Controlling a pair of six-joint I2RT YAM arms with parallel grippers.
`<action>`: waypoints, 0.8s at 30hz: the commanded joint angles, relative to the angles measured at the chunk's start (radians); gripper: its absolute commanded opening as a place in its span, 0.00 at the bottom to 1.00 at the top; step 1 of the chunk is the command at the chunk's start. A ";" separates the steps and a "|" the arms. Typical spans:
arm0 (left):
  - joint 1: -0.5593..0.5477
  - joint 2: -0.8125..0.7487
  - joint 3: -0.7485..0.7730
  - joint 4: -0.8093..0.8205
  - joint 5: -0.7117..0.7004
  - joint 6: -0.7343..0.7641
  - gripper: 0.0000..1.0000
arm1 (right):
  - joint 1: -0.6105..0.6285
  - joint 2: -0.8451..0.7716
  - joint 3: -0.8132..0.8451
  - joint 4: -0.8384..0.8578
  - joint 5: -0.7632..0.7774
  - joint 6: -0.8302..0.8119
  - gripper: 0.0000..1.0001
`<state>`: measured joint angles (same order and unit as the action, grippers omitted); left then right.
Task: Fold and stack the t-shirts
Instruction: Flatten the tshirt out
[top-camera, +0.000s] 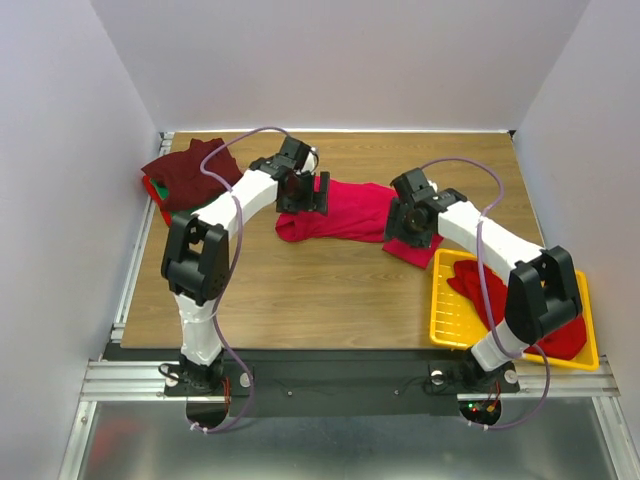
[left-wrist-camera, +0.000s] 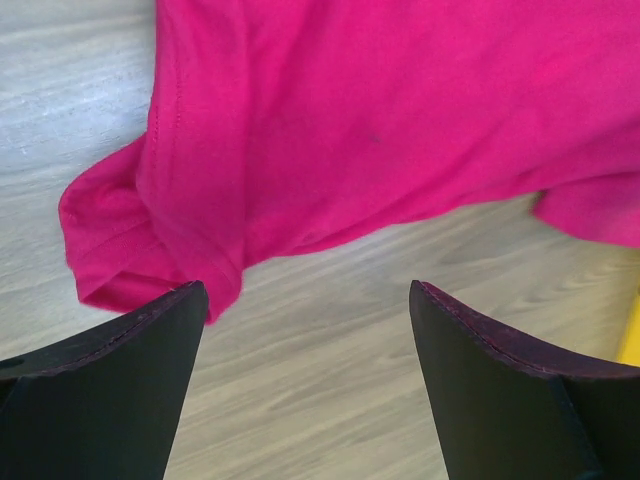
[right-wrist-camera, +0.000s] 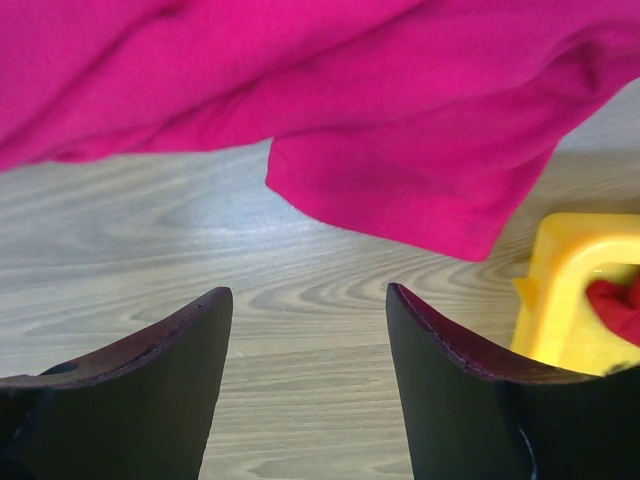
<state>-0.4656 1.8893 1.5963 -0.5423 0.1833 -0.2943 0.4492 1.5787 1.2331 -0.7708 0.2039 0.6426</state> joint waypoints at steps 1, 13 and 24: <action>0.013 0.054 0.034 -0.005 -0.088 0.053 0.94 | 0.023 0.020 -0.049 0.083 -0.037 -0.011 0.68; 0.013 0.125 0.088 0.010 -0.165 0.064 0.87 | 0.037 0.135 -0.020 0.163 -0.026 -0.014 0.66; 0.015 0.178 0.097 0.045 -0.084 0.066 0.70 | 0.039 0.256 0.042 0.162 0.054 -0.017 0.61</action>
<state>-0.4519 2.0605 1.6569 -0.5125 0.0742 -0.2432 0.4778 1.8156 1.2217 -0.6422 0.1982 0.6357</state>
